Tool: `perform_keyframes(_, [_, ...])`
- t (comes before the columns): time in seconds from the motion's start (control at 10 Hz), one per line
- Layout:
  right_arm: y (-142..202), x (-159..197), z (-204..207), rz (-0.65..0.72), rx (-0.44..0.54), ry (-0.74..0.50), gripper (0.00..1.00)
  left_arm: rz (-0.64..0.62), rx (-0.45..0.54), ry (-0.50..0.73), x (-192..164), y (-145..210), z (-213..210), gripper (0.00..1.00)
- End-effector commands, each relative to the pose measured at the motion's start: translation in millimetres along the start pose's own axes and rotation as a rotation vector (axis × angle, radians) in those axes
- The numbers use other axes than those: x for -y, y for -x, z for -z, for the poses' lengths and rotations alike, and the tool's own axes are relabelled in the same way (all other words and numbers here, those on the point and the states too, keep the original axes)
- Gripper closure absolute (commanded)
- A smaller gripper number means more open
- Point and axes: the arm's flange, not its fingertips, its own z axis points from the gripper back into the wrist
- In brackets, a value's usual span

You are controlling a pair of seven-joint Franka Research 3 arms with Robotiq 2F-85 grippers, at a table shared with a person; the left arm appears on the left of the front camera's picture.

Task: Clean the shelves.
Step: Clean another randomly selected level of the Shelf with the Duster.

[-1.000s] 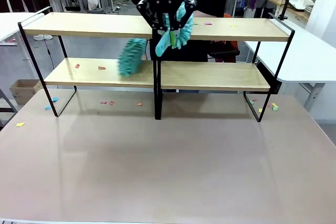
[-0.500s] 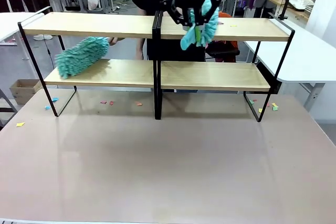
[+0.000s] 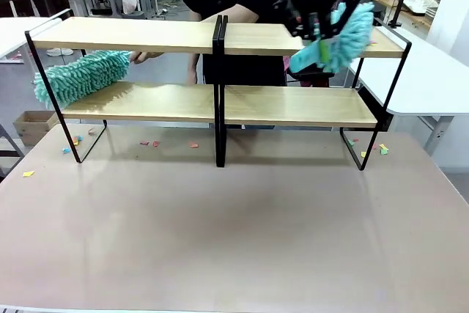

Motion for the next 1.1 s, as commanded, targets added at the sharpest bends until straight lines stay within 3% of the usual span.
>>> perform_keyframes(0.0, [2,-2,0,-0.012,-0.004,0.0,0.0,0.146,-0.055,0.227,5,-8,-22,0.87])
perform_keyframes(0.4, [2,-2,0,-0.012,-0.004,0.0,0.0,0.197,-0.16,0.275,-29,16,-48,0.87])
perform_keyframes(0.6, [2,-2,0,-0.012,-0.004,0.0,0.0,0.221,-0.134,0.273,-37,30,-60,0.87])
perform_keyframes(0.9, [2,-2,0,-0.012,-0.004,0.0,0.0,0.161,-0.066,0.264,-58,34,-71,0.87])
perform_keyframes(1.0, [2,-2,0,-0.012,-0.004,0.0,0.0,0.103,0.035,0.237,-72,42,-82,0.87])
